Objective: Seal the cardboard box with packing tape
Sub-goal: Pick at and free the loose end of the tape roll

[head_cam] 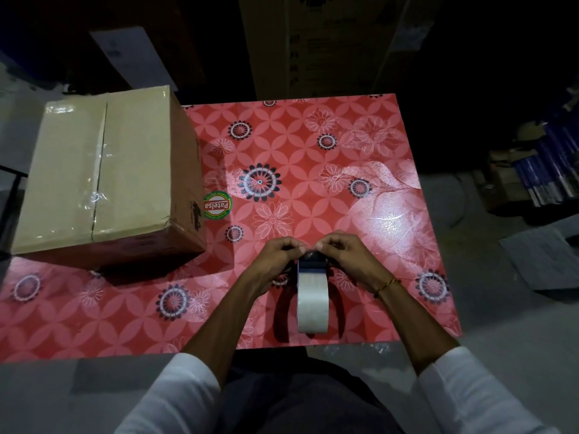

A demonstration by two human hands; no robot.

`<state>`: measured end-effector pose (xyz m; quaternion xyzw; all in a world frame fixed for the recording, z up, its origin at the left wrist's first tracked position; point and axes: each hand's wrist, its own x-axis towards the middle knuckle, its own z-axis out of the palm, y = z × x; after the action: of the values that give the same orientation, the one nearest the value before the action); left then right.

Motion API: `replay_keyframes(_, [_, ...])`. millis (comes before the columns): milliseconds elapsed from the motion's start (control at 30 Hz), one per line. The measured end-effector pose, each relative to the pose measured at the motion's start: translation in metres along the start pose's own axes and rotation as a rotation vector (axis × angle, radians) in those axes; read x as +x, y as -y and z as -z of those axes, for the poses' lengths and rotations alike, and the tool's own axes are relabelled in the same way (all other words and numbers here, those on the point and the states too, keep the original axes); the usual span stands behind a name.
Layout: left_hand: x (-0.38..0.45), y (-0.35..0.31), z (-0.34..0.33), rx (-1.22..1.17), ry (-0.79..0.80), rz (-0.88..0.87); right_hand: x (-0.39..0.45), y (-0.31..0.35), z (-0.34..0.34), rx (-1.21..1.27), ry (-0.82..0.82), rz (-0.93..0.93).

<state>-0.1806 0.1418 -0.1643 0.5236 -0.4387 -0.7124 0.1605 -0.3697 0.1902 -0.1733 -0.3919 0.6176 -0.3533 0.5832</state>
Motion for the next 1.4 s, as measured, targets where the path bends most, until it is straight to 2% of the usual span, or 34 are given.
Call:
replay_keyframes(133, [-0.002, -0.002, -0.003, -0.005, -0.004, -0.017, 0.003, 0.000, -0.005, -0.054, -0.019, 0.026])
replay_keyframes(267, [-0.003, -0.002, -0.007, 0.108, -0.034, -0.110, 0.003, 0.000, -0.007, -0.118, -0.052, 0.059])
replay_keyframes(633, [-0.001, -0.002, -0.014, 0.163, -0.120, -0.126, -0.001, -0.001, -0.005, 0.055, -0.078, -0.020])
replay_keyframes(900, [-0.002, -0.003, -0.013, 0.126, -0.093, -0.073, -0.001, 0.003, -0.005, 0.089, -0.075, -0.104])
replay_keyframes(1067, [-0.003, -0.012, -0.015, 0.148, -0.041, -0.119, -0.002, 0.005, -0.005, 0.095, -0.073, -0.082])
replay_keyframes(1233, [0.000, -0.009, -0.018, 0.178, -0.090, -0.112, -0.008, 0.008, -0.007, 0.144, -0.085, -0.065])
replay_keyframes(1400, [-0.002, -0.007, -0.016, 0.124, -0.085, -0.086, -0.019, 0.001, -0.001, 0.245, -0.076, -0.134])
